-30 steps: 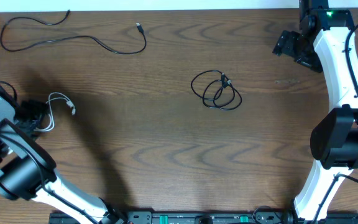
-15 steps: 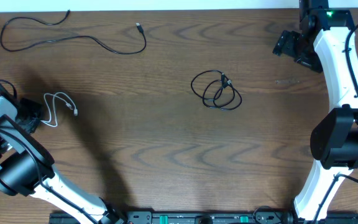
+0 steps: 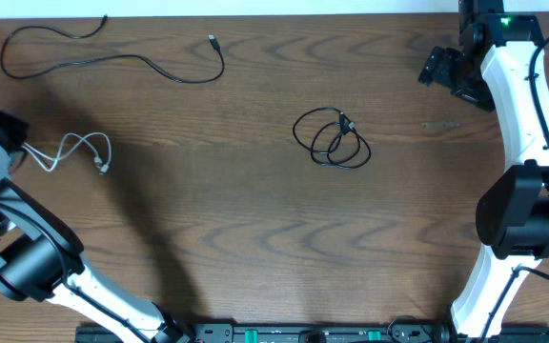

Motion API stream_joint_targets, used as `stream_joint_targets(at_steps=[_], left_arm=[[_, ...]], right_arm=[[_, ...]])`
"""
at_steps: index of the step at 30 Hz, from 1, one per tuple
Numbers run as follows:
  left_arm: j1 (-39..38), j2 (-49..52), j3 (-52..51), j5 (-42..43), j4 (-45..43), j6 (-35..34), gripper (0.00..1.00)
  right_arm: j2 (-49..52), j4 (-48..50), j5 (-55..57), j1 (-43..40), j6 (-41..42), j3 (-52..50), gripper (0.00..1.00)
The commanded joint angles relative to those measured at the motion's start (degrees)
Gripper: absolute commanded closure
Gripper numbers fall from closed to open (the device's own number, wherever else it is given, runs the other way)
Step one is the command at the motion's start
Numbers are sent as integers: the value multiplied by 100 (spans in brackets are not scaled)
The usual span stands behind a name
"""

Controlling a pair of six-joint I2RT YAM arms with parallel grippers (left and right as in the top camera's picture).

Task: Untangle cables
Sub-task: 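Lower the white cable onto the table's left edge with the left gripper, then release the white cable and move the left gripper to the black cable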

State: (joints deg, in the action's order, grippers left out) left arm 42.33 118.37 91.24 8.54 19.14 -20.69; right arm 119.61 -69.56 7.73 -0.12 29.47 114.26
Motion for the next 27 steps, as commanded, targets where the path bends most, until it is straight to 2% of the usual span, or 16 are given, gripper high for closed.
stream_joint_targets(at_steps=[1,5,6,8,9,13,27], left_arm=[[2,-538,153,4,-455,96,92],[2,-614,153,4,-820,96,92],[2,-612,153,2,-815,98,87],[2,-573,133,-17,-807,160,56],[2,-551,122,-15,-804,181,49],[2,-509,96,-17,-614,184,46],[0,-507,85,-15,179,181,46]], right_arm=[[42,-9,72,-15,-42,22,1],[42,-11,72,-17,-39,22,1],[42,-11,72,-15,-39,22,1],[42,-11,72,-17,-39,22,1],[42,-11,72,-17,-39,22,1],[42,-11,72,-15,-39,22,1],[42,-11,72,-17,-39,22,1]])
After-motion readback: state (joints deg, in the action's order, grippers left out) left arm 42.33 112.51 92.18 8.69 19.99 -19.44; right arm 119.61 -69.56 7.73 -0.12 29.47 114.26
